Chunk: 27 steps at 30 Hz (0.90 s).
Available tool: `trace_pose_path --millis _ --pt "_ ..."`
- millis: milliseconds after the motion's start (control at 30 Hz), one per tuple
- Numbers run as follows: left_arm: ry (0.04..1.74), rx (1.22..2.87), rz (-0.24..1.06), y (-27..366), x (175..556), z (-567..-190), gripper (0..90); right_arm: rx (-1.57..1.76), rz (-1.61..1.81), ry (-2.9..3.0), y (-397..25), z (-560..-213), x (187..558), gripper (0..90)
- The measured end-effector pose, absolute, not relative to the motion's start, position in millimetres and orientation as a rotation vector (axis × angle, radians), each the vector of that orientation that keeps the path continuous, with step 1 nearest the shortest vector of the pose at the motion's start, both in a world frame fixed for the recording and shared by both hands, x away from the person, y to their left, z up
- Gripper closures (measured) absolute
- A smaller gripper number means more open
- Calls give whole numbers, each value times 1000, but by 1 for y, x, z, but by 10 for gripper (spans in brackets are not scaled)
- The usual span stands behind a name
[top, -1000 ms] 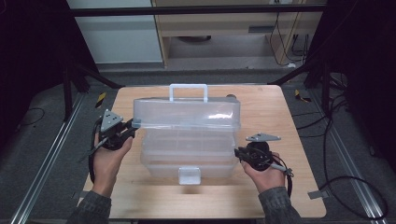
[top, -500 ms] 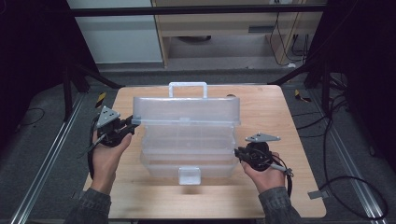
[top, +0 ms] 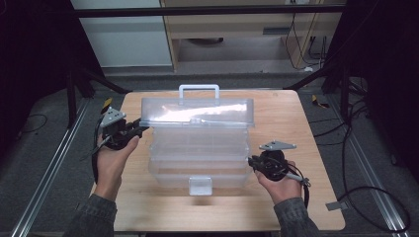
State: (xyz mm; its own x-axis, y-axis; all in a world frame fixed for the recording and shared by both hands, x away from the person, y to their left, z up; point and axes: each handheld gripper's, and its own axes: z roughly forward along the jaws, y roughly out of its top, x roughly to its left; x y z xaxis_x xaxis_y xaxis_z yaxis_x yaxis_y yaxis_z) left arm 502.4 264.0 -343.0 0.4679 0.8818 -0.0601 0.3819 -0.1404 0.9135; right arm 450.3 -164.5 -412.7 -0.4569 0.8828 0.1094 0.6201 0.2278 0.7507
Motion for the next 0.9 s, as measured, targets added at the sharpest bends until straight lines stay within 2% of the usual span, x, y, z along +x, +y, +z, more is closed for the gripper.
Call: trace_pose_path --millis 900 --pt "1067 1744 695 258 530 -327 759 1381 1070 2177 -165 -412 451 771"
